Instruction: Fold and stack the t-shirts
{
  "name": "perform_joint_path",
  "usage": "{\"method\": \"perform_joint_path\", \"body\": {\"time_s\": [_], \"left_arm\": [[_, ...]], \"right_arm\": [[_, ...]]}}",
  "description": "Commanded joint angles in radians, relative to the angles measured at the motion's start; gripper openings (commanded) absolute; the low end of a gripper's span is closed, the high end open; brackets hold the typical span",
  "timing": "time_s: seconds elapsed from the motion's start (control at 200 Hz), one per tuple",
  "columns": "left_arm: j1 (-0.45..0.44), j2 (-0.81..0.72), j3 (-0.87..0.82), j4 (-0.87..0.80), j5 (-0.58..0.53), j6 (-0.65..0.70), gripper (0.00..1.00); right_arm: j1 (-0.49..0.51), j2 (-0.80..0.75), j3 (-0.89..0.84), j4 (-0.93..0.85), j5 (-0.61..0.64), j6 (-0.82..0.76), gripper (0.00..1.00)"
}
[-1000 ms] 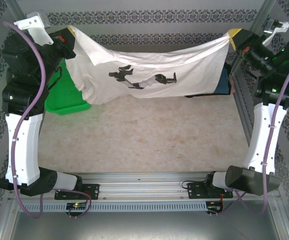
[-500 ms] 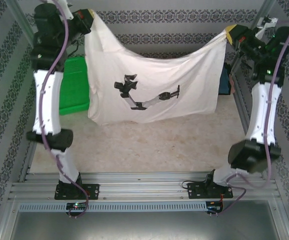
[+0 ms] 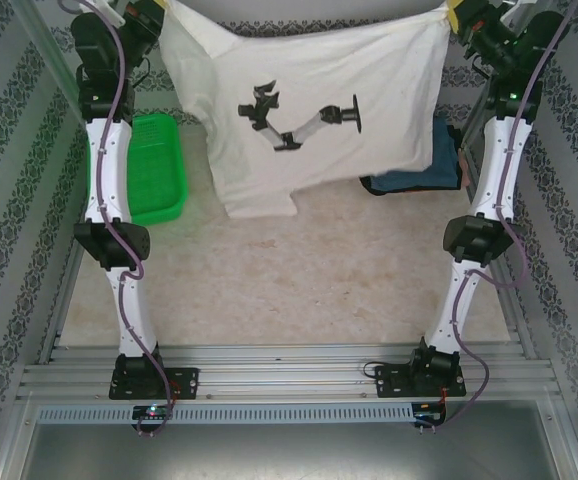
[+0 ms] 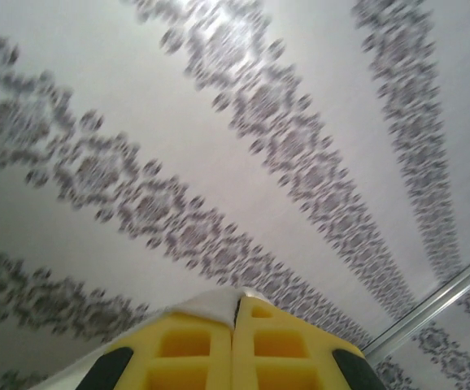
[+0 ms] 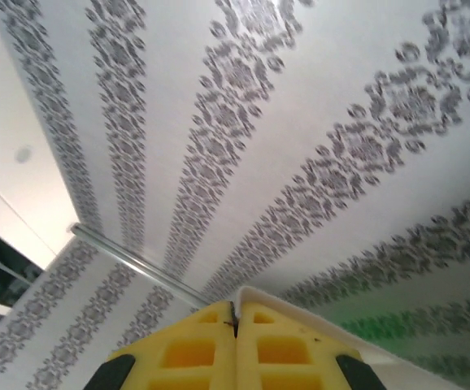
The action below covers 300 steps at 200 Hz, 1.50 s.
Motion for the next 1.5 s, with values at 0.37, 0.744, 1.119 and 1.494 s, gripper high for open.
{"method": "perform_joint_path", "body": {"time_s": [0.37,0.744,1.119,1.494], "left_arm": [[0.102,-0.166,-0.047,0.312,0.213,-0.034,0.0],[0.068,-0.862,-1.533,0.412,0.222,0.044,0.0],[0.067,-1.509,-2.243,-0.176,0.065,0.186,0.0],[0.059,-1.7,-2.307,-0.673,-0.197,0.078,0.0]], "right_arm": [[-0.137,-0.076,-0.175,0.458,-0.081,0.255,0.0],[-0.074,-0.731,-1.539,-0.014,-0.207,-0.474,0.0],[-0.107,-1.004,-2.153,-0.494,-0.076,-0.887,0.0],[-0.167,-1.08,-2.319,-0.704,0.099,-0.909,0.0]]}}
